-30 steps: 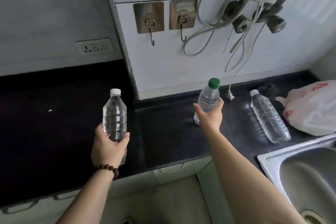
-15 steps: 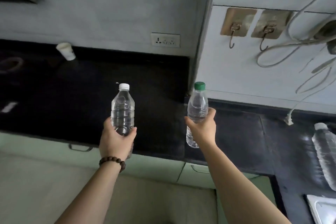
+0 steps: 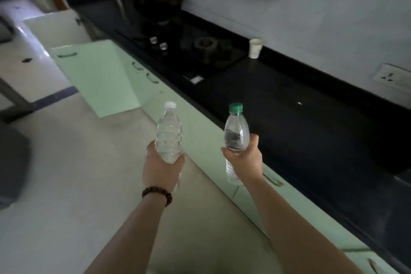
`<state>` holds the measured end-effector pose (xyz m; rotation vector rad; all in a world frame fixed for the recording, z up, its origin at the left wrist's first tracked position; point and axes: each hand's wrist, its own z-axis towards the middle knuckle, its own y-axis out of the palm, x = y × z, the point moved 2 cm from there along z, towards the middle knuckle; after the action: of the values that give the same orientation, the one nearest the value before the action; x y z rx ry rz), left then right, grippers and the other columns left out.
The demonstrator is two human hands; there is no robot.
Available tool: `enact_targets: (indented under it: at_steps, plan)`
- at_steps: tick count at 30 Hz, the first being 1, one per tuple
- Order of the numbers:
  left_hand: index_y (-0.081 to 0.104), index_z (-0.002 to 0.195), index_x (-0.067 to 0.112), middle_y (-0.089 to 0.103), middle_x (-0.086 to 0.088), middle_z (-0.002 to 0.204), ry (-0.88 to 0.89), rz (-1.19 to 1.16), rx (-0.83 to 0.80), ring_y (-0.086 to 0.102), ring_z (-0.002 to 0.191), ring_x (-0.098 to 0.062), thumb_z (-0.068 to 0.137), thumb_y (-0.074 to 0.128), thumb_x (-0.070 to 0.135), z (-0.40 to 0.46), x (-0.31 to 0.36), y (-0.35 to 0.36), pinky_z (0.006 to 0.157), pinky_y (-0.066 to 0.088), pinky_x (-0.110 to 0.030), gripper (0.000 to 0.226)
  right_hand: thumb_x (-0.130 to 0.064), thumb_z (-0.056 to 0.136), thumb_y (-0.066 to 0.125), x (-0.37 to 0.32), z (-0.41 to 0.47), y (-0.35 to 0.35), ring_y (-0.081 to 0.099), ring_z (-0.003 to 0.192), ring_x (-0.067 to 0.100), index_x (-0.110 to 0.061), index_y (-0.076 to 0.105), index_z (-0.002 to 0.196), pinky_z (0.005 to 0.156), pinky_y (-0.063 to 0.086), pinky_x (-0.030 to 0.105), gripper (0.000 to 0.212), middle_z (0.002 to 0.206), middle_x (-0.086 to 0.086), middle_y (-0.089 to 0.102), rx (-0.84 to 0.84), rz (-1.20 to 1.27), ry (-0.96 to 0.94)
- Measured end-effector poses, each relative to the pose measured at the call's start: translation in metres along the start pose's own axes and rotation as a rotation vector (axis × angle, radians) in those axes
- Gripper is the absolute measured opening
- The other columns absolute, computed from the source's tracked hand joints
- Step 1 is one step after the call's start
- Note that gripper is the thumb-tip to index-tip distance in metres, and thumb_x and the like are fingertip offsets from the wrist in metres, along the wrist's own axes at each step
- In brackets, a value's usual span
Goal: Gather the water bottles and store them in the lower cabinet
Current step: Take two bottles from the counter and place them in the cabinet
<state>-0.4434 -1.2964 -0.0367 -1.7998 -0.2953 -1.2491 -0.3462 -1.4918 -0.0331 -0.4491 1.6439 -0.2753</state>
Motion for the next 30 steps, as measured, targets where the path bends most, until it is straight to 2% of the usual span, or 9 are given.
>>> enact_targets:
  at_steps: [3, 8, 11, 14, 18, 21, 23, 26, 30]
  plan:
    - [0.043, 0.128, 0.018, 0.058, 0.002, 0.101, -0.039, 0.014, 0.047, 0.051, 0.083, -0.018, 0.075, 0.078, 0.031, 0.035, -0.039, -0.058, 0.072, 0.040, -0.028, 0.066, -0.027, 0.071, 0.078, -0.035, -0.007, 0.076, 0.061, 0.075, 0.014, -0.026, 0.036, 0.103, 0.061, 0.044, 0.026, 0.052, 0.087, -0.004, 0.060, -0.089, 0.006, -0.033]
    - [0.044, 0.126, 0.018, 0.055, 0.005, 0.098, -0.116, 0.041, 0.161, 0.050, 0.082, -0.018, 0.076, 0.076, 0.033, 0.095, -0.109, -0.170, 0.071, 0.040, -0.027, 0.061, -0.029, 0.068, 0.079, -0.093, -0.029, 0.222, 0.064, 0.082, 0.017, -0.028, 0.041, 0.101, 0.067, 0.048, 0.029, 0.051, 0.092, 0.000, 0.065, -0.251, 0.026, -0.099]
    - [0.042, 0.125, 0.021, 0.056, 0.006, 0.095, -0.188, 0.056, 0.227, 0.055, 0.081, -0.020, 0.076, 0.075, 0.038, 0.124, -0.141, -0.221, 0.070, 0.041, -0.027, 0.061, -0.034, 0.066, 0.079, -0.119, -0.040, 0.293, 0.064, 0.080, 0.014, -0.032, 0.040, 0.099, 0.065, 0.047, 0.028, 0.052, 0.087, -0.001, 0.068, -0.346, 0.002, -0.134]
    - [0.042, 0.126, 0.021, 0.059, 0.004, 0.102, -0.251, 0.035, 0.285, 0.058, 0.088, -0.022, 0.075, 0.075, 0.039, 0.153, -0.170, -0.258, 0.073, 0.045, -0.029, 0.064, -0.038, 0.064, 0.081, -0.139, -0.042, 0.355, 0.064, 0.079, 0.022, -0.027, 0.039, 0.103, 0.067, 0.050, 0.030, 0.059, 0.083, 0.007, 0.067, -0.417, -0.047, -0.191]
    - [0.040, 0.127, 0.022, 0.064, -0.002, 0.109, -0.310, 0.020, 0.349, 0.063, 0.090, -0.023, 0.072, 0.075, 0.041, 0.202, -0.203, -0.290, 0.075, 0.053, -0.035, 0.068, -0.030, 0.067, 0.083, -0.166, -0.030, 0.424, 0.060, 0.070, 0.017, -0.020, 0.041, 0.104, 0.055, 0.036, 0.009, 0.057, 0.078, 0.001, 0.064, -0.455, -0.074, -0.273]
    - [0.038, 0.126, 0.025, 0.065, -0.001, 0.107, -0.348, 0.017, 0.361, 0.065, 0.090, -0.023, 0.070, 0.075, 0.046, 0.251, -0.221, -0.305, 0.077, 0.056, -0.039, 0.070, -0.028, 0.068, 0.083, -0.185, -0.008, 0.476, 0.056, 0.067, 0.013, -0.011, 0.042, 0.108, 0.052, 0.038, 0.007, 0.060, 0.080, 0.002, 0.061, -0.466, -0.094, -0.312]
    - [0.039, 0.127, 0.024, 0.065, -0.001, 0.107, -0.348, 0.008, 0.370, 0.065, 0.089, -0.022, 0.070, 0.076, 0.045, 0.292, -0.230, -0.313, 0.075, 0.057, -0.039, 0.071, -0.029, 0.069, 0.083, -0.198, 0.015, 0.514, 0.056, 0.067, 0.015, -0.012, 0.041, 0.107, 0.052, 0.038, 0.008, 0.059, 0.080, -0.001, 0.057, -0.467, -0.096, -0.327]
    - [0.042, 0.127, 0.022, 0.064, 0.001, 0.105, -0.340, 0.013, 0.376, 0.064, 0.085, -0.019, 0.072, 0.078, 0.041, 0.368, -0.238, -0.324, 0.067, 0.051, -0.030, 0.069, -0.029, 0.070, 0.083, -0.225, 0.059, 0.575, 0.056, 0.073, 0.020, -0.008, 0.043, 0.111, 0.055, 0.033, 0.009, 0.061, 0.087, 0.000, 0.055, -0.458, -0.113, -0.348]
    - [0.041, 0.127, 0.024, 0.063, 0.003, 0.105, -0.369, 0.021, 0.377, 0.063, 0.083, -0.017, 0.071, 0.076, 0.042, 0.482, -0.237, -0.345, 0.066, 0.051, -0.031, 0.069, -0.029, 0.069, 0.083, -0.274, 0.132, 0.659, 0.060, 0.078, 0.028, -0.008, 0.044, 0.111, 0.061, 0.039, 0.026, 0.061, 0.092, 0.006, 0.059, -0.431, -0.102, -0.332]
